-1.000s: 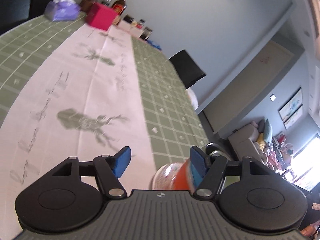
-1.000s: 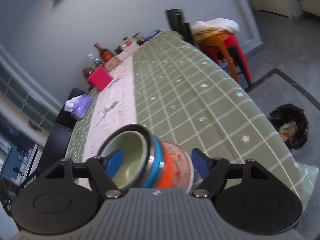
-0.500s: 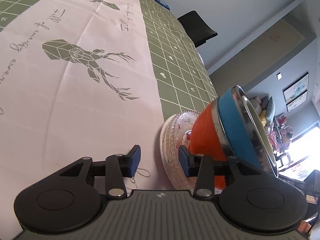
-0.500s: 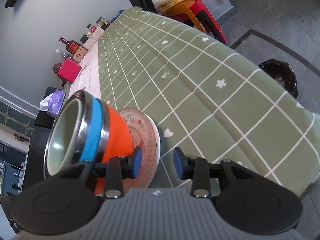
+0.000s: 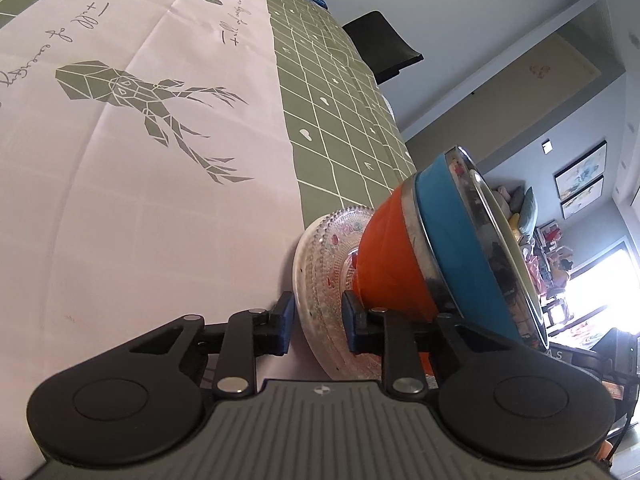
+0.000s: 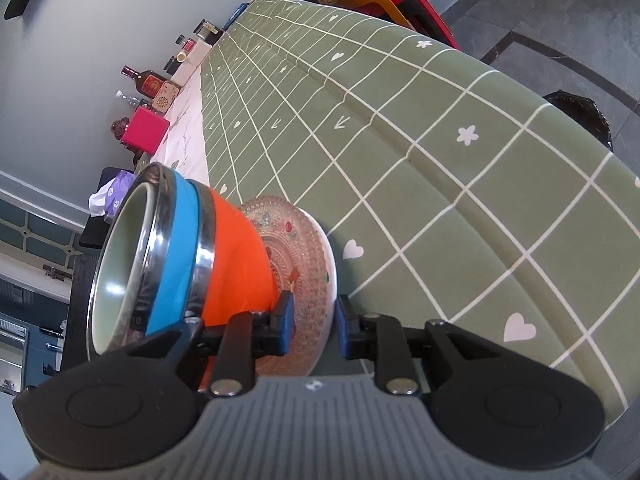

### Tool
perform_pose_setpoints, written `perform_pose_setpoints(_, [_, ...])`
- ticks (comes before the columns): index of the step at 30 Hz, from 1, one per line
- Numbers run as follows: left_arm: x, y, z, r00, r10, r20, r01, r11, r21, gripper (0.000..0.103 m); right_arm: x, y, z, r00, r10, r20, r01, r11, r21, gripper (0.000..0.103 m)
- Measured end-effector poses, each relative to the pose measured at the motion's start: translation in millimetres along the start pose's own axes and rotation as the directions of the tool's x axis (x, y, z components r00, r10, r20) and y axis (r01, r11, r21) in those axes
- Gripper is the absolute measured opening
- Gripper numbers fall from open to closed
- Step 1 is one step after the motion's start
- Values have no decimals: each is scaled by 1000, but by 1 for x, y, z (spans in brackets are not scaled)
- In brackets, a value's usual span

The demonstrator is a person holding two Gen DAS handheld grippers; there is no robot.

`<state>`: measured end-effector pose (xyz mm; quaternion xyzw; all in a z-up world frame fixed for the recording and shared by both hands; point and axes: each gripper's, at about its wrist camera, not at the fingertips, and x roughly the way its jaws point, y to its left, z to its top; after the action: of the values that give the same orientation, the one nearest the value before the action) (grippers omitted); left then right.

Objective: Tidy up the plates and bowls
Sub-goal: 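Lower the bowl stack onto the stacked plates with both grippers, then open both grippers and pull them back from the bowl stack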

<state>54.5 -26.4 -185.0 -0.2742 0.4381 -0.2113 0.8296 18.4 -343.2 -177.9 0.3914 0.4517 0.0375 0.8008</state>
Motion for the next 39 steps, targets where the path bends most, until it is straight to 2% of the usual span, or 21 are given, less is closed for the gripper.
perform_pose_setpoints(7, [3,2,9,1000,17,8,-17,1000,-21,28,10,5,11,1000,3,-11,-3,1000,14,21])
perform_pose_setpoints(16, [14,16,43,998,56,43,-52,994,-92,27,46,30,38,1000,1,-27,-2,1000,-24,21])
perform_pose_setpoints(24, [29,24,73,995,77,65,-70,992,-102,26,74,49,62,1000,-2,-26,1,998,-55,21])
perform_pose_setpoints(34, [24,22,72,991,97,87,-91,994,-67,27,77,55,68,1000,-18,-13,17,997,-76,23])
perform_pose_setpoints(35, [20,20,72,989,109,100,-104,993,-53,27,73,56,66,1000,-31,5,31,996,-86,25])
perform_pose_setpoints(36, [15,18,72,986,121,112,-117,992,-35,27,69,59,66,999,-47,24,50,994,-102,33])
perform_pose_setpoints(37, [10,16,72,984,131,125,-129,991,-22,29,64,60,66,997,-59,41,64,992,-112,36])
perform_pose_setpoints(39, [-3,11,72,973,157,169,-162,987,15,33,54,62,65,995,-74,70,83,988,-133,36])
